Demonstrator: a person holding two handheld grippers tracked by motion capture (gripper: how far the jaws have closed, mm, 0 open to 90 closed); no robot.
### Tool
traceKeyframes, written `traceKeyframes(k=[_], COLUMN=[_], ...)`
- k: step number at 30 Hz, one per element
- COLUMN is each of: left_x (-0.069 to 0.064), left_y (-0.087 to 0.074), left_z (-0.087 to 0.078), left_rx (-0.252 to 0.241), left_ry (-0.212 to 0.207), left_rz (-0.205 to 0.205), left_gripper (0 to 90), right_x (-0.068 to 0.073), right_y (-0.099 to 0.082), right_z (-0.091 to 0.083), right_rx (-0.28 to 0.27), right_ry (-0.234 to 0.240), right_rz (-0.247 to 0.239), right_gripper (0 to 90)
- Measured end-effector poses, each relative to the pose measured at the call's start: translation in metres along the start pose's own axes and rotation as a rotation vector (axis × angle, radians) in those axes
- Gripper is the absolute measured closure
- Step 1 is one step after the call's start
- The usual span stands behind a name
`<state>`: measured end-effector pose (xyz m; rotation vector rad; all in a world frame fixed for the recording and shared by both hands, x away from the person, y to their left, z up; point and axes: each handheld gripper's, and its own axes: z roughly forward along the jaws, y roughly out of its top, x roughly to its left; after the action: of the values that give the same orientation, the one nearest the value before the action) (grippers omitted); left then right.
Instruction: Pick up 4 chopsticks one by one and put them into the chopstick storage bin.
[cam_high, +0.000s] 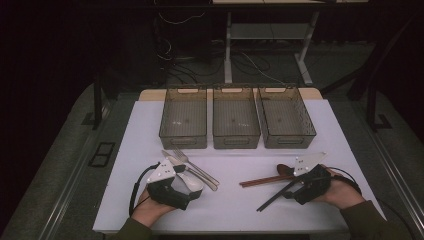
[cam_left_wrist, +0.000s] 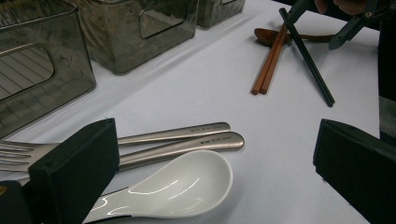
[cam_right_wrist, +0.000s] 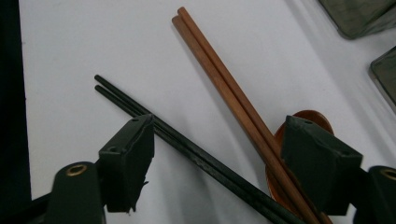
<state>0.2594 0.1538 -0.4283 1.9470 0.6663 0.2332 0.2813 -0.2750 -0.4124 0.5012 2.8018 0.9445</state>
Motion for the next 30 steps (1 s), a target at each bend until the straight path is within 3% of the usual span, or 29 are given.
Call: traceKeyframes(k=[13,30], left_x=[0.001,0.002], left_y=[0.0,-0.001], left_z=[0.001,0.001], left_rx=[0.008,0.013], left_ry=[-0.003,-0.004], left_rz=[-0.001,-0.001], left_gripper=[0.0,0.0], right_x=[-0.005,-0.002], right_y=[-0.002,-0.005], right_z=[0.008,0.014], right_rx=[0.082,0.113], right_ry=[0.016,0.018], right_rz=[-0.089,-0.13], right_gripper=[31.3,37.6])
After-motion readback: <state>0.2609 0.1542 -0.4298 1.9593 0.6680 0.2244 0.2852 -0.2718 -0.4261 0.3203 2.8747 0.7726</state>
